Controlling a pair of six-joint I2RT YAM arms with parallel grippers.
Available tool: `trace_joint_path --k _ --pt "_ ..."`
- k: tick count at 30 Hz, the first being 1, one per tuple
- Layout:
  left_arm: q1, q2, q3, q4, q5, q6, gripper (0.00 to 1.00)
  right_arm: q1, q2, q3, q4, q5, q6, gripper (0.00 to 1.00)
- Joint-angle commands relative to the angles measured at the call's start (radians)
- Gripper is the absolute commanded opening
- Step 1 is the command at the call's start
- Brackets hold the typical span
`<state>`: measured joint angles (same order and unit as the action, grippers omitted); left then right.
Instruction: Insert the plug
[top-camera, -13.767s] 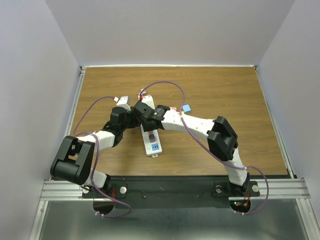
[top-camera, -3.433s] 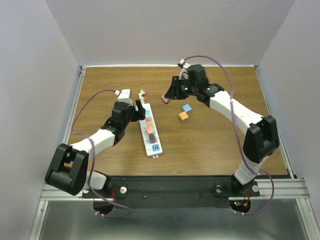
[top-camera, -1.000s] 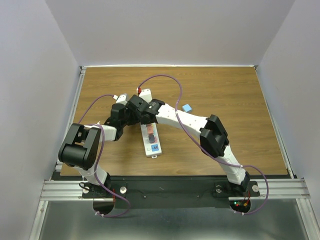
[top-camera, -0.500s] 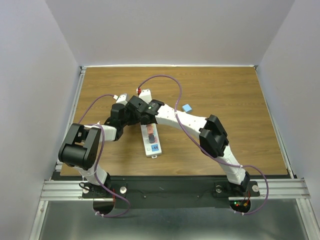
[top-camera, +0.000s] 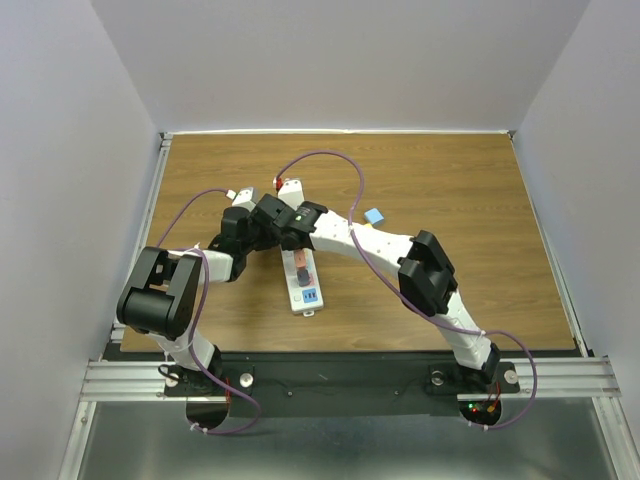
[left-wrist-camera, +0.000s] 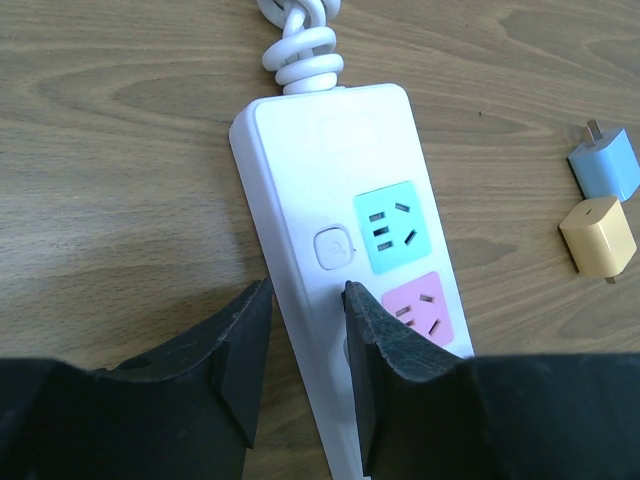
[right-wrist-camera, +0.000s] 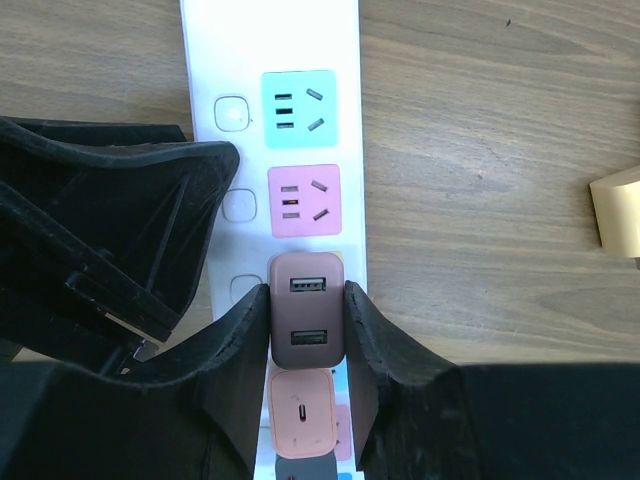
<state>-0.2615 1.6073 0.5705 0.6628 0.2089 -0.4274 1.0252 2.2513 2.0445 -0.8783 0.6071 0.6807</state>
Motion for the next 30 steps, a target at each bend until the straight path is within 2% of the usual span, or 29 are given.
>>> trace_joint_path --k 1,10,30 --pt "0.002 0.009 0.023 0.014 0.014 0.013 0.45 0.016 0.021 -0.029 -0.045 -0.015 0.025 0.0" --pt "0.005 0.013 0.025 0.012 0.02 0.012 0.45 0.029 0.005 -0.102 -0.041 -0.053 0.075 0.0" --pt "0.008 0.02 0.029 0.012 0.033 0.015 0.44 0.035 0.017 -0.175 0.042 -0.073 0.074 0.0"
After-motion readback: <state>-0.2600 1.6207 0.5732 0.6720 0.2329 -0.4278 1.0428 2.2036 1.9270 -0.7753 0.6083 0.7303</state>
